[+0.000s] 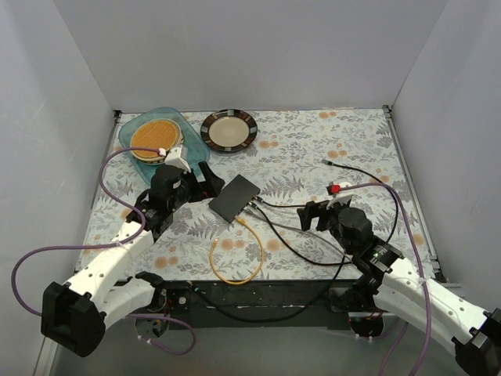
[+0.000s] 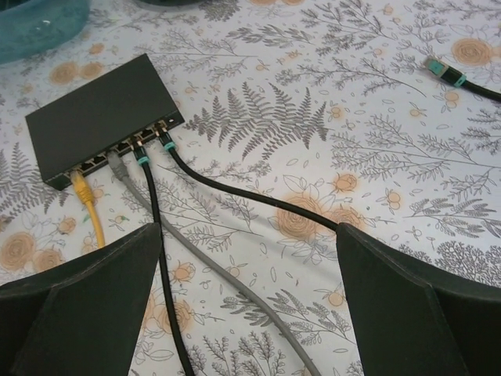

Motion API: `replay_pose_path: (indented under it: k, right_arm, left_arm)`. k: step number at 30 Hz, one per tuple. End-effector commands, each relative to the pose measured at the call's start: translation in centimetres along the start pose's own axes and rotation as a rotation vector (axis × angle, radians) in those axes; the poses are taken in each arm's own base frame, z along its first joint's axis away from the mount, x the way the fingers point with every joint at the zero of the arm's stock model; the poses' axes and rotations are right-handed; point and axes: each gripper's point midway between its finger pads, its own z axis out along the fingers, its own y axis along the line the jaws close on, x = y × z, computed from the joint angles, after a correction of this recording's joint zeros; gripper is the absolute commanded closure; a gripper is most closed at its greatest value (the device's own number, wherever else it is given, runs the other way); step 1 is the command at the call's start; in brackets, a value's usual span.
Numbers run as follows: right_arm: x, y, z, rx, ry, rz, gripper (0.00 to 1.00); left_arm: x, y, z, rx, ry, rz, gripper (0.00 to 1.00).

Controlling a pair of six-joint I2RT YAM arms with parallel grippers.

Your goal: Insert the plug into the switch port

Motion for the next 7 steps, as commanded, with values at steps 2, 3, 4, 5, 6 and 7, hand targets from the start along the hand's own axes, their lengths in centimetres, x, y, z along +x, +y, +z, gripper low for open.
replay_pose_path:
  k: [2,3,4,5,6,7]
  right_arm:
    - [-0.7,-2.0,0.4,0.13,-0.005,-0.02,0.02]
    - [-0.5,-2.3,0.6,0.143,0.004,-0.044,0.02]
    - [-0.6,-2.5,0.7,0.153,0.006,-0.064,0.02]
    - [-0.7,-2.4,0.8,0.149,0.009,-0.084,0.02]
    - [-0.5,-2.4,1.1,0.15,0.009,-0.077,0.01]
    - [-0.5,-2.4,1.3,0.158,-0.005,-0.059,0.01]
  left_arm:
    - [-0.6,1.9,-0.4,-0.095,-0.052,0.005,0.02]
    - [-0.8,1.8,-0.4,-0.086,-0.057,0.008,0.02]
    - [-0.8,1.6,-0.4,-0.074,-0.059,0.017,0.02]
    - [-0.9,1.5,-0.6,-0.062,-0.069,0.022,0.02]
    - [-1.0,1.6,-0.5,-0.056,-0.093,0.025,0.02]
    - [-1.3,1.7,-0.5,-0.061,-0.114,0.023,0.02]
